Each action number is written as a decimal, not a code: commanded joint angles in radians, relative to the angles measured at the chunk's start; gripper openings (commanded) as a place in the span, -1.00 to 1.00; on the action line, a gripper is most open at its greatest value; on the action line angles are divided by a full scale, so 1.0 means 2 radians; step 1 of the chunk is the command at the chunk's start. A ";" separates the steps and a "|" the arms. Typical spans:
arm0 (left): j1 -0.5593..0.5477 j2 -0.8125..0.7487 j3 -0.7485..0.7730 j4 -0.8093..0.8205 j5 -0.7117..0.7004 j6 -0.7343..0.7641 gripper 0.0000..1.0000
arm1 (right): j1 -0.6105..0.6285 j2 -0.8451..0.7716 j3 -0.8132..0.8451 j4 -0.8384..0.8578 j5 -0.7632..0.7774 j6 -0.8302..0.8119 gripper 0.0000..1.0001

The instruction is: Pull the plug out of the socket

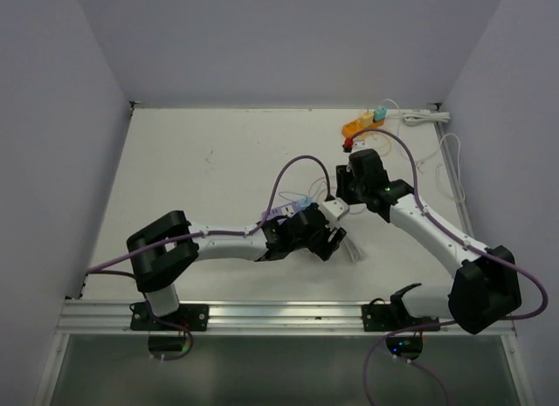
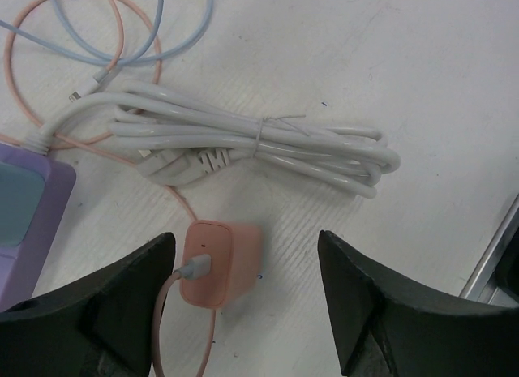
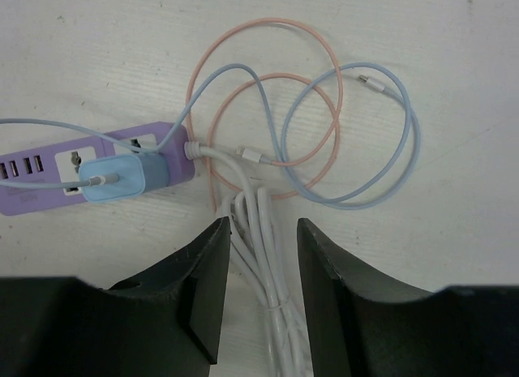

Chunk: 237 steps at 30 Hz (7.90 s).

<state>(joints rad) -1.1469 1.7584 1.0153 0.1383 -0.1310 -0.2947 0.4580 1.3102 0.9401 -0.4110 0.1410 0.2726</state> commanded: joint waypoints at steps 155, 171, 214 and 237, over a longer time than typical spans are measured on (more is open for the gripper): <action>0.204 -0.016 -0.125 0.018 0.143 0.152 -0.63 | 0.090 0.043 -0.052 0.226 0.048 -0.002 -1.00; 0.208 -0.037 -0.135 0.001 0.068 0.110 -0.70 | 0.064 -0.035 -0.031 0.068 0.094 0.017 -1.00; 0.228 -0.203 -0.113 -0.054 -0.043 0.002 0.83 | 0.042 0.128 0.038 -0.145 -0.146 0.078 -0.46; 0.229 -0.552 -0.173 -0.181 -0.237 0.086 0.99 | 0.007 0.071 0.079 -0.240 0.005 0.003 0.42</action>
<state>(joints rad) -0.6941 0.7048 0.7116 -0.2100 -0.5354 -0.1711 0.5072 1.4326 1.0966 -0.8421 0.0738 0.3218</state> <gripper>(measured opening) 0.994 0.725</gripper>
